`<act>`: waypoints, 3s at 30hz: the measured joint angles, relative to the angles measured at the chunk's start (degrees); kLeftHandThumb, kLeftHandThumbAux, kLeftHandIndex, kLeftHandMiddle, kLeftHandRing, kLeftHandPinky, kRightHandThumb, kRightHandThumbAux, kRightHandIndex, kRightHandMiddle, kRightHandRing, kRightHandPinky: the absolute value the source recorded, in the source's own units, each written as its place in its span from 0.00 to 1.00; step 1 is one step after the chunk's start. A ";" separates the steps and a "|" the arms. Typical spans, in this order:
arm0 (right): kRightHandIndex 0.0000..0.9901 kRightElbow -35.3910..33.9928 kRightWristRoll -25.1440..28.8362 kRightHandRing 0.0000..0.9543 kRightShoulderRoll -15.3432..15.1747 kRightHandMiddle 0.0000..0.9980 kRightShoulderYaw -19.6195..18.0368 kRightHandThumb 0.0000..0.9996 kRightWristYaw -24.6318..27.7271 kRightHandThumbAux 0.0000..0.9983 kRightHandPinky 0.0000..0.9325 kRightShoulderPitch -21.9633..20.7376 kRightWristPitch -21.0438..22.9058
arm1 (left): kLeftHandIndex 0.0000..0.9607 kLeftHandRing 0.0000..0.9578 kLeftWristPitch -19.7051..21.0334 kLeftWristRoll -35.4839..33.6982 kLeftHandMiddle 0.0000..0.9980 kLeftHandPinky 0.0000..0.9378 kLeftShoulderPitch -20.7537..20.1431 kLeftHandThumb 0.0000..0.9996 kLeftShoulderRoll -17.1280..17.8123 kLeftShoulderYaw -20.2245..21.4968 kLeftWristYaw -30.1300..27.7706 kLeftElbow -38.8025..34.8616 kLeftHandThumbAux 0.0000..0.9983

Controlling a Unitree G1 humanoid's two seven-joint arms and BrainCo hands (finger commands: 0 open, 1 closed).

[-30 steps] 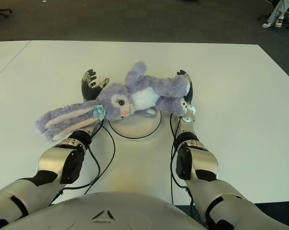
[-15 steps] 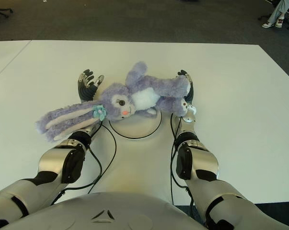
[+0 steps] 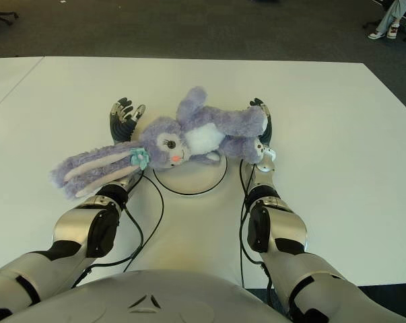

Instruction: Put the doll into the plate.

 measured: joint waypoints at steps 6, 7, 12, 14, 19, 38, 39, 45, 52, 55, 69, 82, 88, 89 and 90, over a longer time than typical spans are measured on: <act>0.15 0.00 0.00 0.17 0.00 0.18 0.00 0.00 -0.01 0.80 0.18 0.00 0.00 | 0.23 0.23 0.16 0.07 0.24 0.17 0.00 0.00 0.04 -0.35 0.00 0.00 0.60; 0.15 0.00 0.00 0.17 0.00 0.18 0.00 0.00 0.00 0.80 0.18 0.00 0.00 | 0.23 0.23 0.20 0.11 0.24 0.17 0.00 0.00 0.05 -0.43 0.01 0.00 0.60; 0.15 0.00 0.01 0.17 0.00 0.18 -0.01 0.00 0.06 0.81 0.17 0.00 0.00 | 0.23 0.23 0.38 0.43 0.24 0.18 -0.01 0.00 0.06 -0.57 0.01 0.00 0.61; 0.15 0.00 0.03 0.17 0.00 0.18 -0.02 0.00 0.11 0.81 0.17 0.00 0.00 | 0.23 0.23 0.40 0.47 0.24 0.18 -0.01 0.00 0.06 -0.58 0.01 0.00 0.61; 0.15 0.00 0.16 0.16 0.00 0.18 -0.06 0.00 0.35 0.81 0.17 0.00 0.02 | 0.23 0.22 0.43 0.50 0.24 0.17 -0.01 0.00 0.06 -0.63 0.01 -0.01 0.61; 0.14 0.00 0.19 0.16 0.00 0.17 -0.03 0.00 0.32 0.83 0.17 0.00 0.03 | 0.23 0.24 0.68 1.06 0.25 0.17 -0.04 0.00 0.07 -0.86 0.52 -0.02 0.60; 0.14 0.00 0.19 0.16 0.00 0.17 -0.03 0.00 0.32 0.84 0.17 0.00 0.03 | 0.23 0.24 0.70 1.09 0.25 0.17 -0.04 0.00 0.07 -0.88 0.67 -0.02 0.61; 0.13 0.00 0.19 0.16 0.00 0.17 -0.01 0.00 0.30 0.85 0.17 0.00 0.03 | 0.23 0.23 0.91 1.45 0.25 0.16 -0.06 0.00 0.07 -1.01 1.10 -0.02 0.62; 0.14 0.00 0.20 0.17 0.01 0.18 -0.02 0.00 0.30 0.87 0.18 0.00 0.03 | 0.23 0.21 1.03 1.60 0.23 0.15 -0.08 0.00 0.07 -1.13 1.15 -0.02 0.62; 0.14 0.00 0.20 0.17 0.01 0.18 -0.02 0.00 0.30 0.88 0.18 0.00 0.04 | 0.23 0.21 1.07 1.62 0.23 0.16 -0.08 0.00 0.07 -1.16 1.15 -0.02 0.62; 0.14 0.00 0.22 0.17 0.01 0.18 -0.05 0.00 0.30 0.89 0.19 0.00 0.04 | 0.23 0.20 1.16 1.65 0.22 0.18 -0.08 0.00 0.11 -1.37 1.15 -0.03 0.69; 0.16 0.00 0.24 0.18 0.01 0.19 -0.07 0.02 0.28 0.90 0.19 0.00 0.05 | 0.20 0.18 1.14 1.59 0.19 0.17 -0.08 0.00 0.10 -1.22 1.11 -0.04 0.74; 0.15 0.00 0.24 0.18 0.01 0.19 -0.06 0.04 0.09 0.88 0.19 0.00 0.05 | 0.19 0.19 1.09 1.59 0.19 0.24 -0.07 0.00 0.07 -0.81 1.01 -0.04 0.78; 0.15 0.00 0.24 0.18 0.01 0.19 -0.06 0.05 0.04 0.88 0.19 0.00 0.05 | 0.19 0.19 1.07 1.59 0.19 0.24 -0.08 0.00 0.06 -0.78 1.01 -0.05 0.78; 0.15 0.00 0.24 0.18 0.01 0.19 -0.05 0.05 0.00 0.88 0.19 0.00 0.05 | 0.19 0.19 1.06 1.60 0.19 0.25 -0.07 0.00 0.06 -0.76 1.01 -0.05 0.78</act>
